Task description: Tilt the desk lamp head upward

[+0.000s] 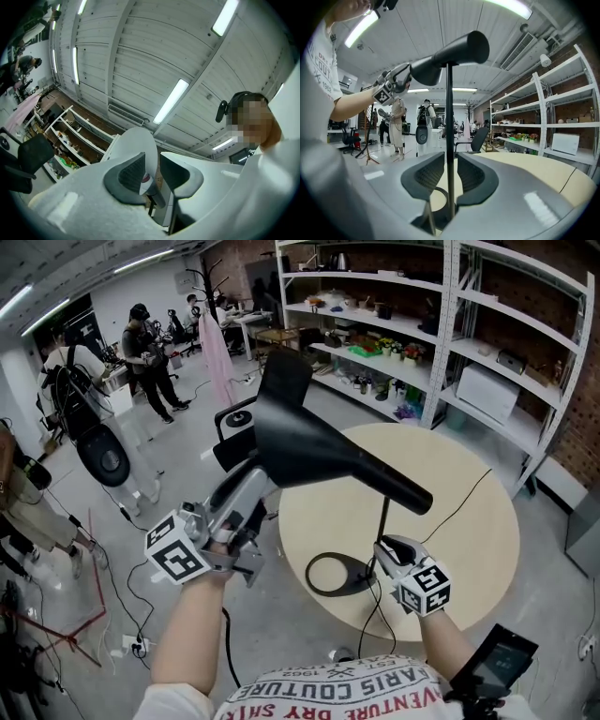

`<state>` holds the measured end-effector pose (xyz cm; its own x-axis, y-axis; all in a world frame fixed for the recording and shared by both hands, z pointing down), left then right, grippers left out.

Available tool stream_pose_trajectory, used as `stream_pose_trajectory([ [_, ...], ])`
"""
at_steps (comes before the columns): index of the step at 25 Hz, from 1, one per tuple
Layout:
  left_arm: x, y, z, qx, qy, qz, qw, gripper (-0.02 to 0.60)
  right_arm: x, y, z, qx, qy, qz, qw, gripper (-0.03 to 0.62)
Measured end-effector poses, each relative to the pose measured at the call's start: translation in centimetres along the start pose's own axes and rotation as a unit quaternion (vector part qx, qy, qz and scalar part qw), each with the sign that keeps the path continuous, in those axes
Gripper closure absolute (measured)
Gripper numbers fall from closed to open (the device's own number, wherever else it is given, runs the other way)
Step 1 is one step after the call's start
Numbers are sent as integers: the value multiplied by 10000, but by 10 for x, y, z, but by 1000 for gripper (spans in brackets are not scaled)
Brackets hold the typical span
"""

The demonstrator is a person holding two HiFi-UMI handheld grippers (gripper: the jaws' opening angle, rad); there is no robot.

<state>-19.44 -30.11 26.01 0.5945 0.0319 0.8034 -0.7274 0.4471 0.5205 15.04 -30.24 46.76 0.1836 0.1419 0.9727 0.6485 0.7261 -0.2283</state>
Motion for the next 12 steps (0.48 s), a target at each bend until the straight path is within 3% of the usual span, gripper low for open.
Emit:
stream_pose_trajectory([
  [4, 15, 26, -19, -174, -188, 313, 9992, 481, -17, 27, 12, -105, 12, -84, 9999, 500],
  [9, 53, 53, -76, 103, -452, 1136, 9924, 494, -35, 71, 60, -586, 11, -236, 9980, 515],
  [10, 61, 56, -89, 129, -549, 1330, 9895, 507, -39, 80, 72, -747, 54, -261, 9969, 554],
  [11, 70, 60, -102, 130, -654, 1525, 9860, 568, -42, 89, 85, -887, 105, -275, 9956, 592],
  [12, 80, 64, -116, 130, -733, 1732, 9821, 584, -44, 98, 97, -991, 141, -286, 9946, 592],
])
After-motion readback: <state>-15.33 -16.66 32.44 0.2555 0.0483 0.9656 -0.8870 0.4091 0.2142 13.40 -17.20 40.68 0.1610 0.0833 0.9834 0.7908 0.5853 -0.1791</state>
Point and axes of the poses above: the fingertips, and each gripper's own axes: y backward along the fingers, z to its left, x out of its underside, the point moved 10 cm from there along y, backward along the fingers, and after that the axes turned 1 degree about y, right-handed, at the moved point
